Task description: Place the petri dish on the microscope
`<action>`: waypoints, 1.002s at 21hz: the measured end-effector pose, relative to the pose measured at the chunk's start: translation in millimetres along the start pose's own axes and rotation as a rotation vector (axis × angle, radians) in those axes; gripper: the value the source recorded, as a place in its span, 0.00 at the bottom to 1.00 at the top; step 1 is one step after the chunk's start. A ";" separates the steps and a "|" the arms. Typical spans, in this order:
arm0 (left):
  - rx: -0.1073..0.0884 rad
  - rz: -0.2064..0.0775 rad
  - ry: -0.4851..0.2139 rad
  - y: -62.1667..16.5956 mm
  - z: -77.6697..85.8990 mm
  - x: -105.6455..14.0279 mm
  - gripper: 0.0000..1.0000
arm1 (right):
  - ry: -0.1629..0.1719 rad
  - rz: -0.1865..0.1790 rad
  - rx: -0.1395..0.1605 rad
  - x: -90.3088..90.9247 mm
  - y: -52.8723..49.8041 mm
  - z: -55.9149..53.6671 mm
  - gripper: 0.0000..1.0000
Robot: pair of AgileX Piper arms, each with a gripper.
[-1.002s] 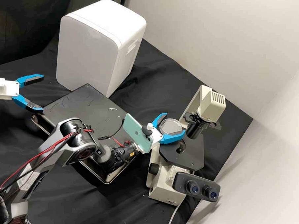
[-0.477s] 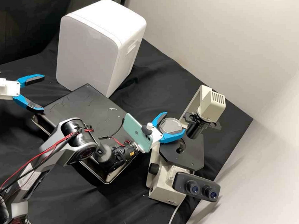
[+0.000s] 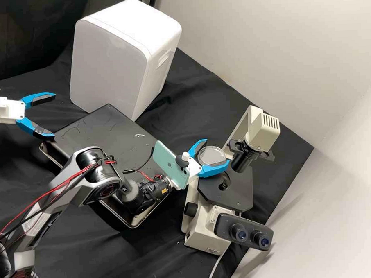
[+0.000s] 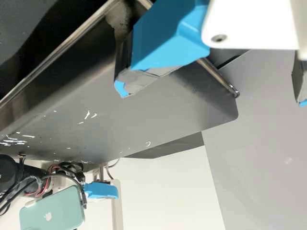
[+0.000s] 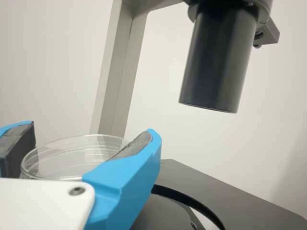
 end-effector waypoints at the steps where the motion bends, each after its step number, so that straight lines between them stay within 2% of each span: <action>1: 0.000 0.000 0.000 0.0 0.0 0.0 1.00 | 0.000 0.000 0.000 0.0 0.0 0.0 0.00; 13: -0.002 -0.003 0.005 -1.1 -0.5 0.5 1.00 | 0.000 0.000 -0.001 0.0 0.2 0.3 0.00; 14: -0.002 -0.003 0.005 -1.1 -0.5 0.5 1.00 | 0.000 0.000 -0.001 0.0 0.2 0.3 1.00; 21: -0.002 -0.007 0.002 -1.9 0.2 1.9 1.00 | -0.005 -0.007 -0.001 0.0 -0.4 0.8 1.00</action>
